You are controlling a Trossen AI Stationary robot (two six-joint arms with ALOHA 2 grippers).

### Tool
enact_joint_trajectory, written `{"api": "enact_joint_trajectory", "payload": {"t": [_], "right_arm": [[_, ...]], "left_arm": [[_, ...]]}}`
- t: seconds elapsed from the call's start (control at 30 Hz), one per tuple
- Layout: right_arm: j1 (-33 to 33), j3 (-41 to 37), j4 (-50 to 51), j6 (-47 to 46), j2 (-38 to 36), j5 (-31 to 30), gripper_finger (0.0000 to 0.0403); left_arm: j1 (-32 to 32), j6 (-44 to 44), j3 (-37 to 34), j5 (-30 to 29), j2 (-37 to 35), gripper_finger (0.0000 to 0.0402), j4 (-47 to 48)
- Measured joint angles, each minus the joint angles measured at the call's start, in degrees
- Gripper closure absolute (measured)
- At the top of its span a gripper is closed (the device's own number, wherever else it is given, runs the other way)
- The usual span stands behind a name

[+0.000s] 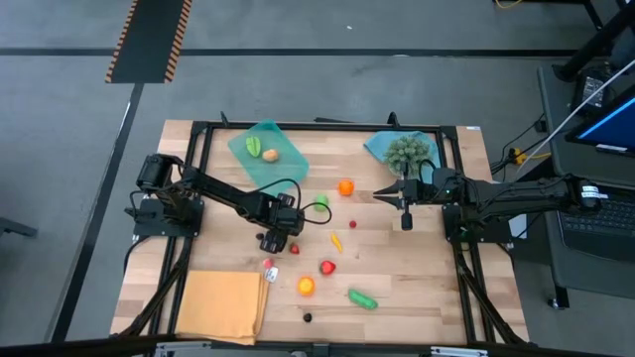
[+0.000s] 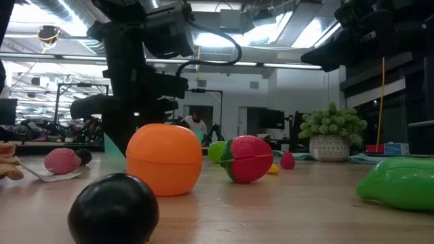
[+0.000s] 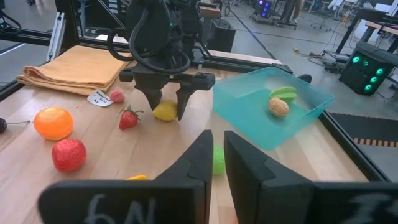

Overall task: Pick and placing Produce into tupperware
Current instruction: Put the yellow lemon into the blue bin

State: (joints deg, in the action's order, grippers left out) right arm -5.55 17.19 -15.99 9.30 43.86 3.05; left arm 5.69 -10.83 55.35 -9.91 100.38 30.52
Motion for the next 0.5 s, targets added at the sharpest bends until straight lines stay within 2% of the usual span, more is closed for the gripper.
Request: {"api": "enact_joint_trajectory", "payload": {"t": [0.27,0.5], "right_arm": [[0.0,0.0,0.0,0.0,0.0,0.0,0.0360],[0.0,0.0,0.0,0.0,0.0,0.0,0.0360]], "left_arm": [[0.0,6.4,0.0,-1.0,0.0,0.0181,-0.1],[-0.2,7.5,0.7,-1.5,-0.3,0.0184,1.0]]}}
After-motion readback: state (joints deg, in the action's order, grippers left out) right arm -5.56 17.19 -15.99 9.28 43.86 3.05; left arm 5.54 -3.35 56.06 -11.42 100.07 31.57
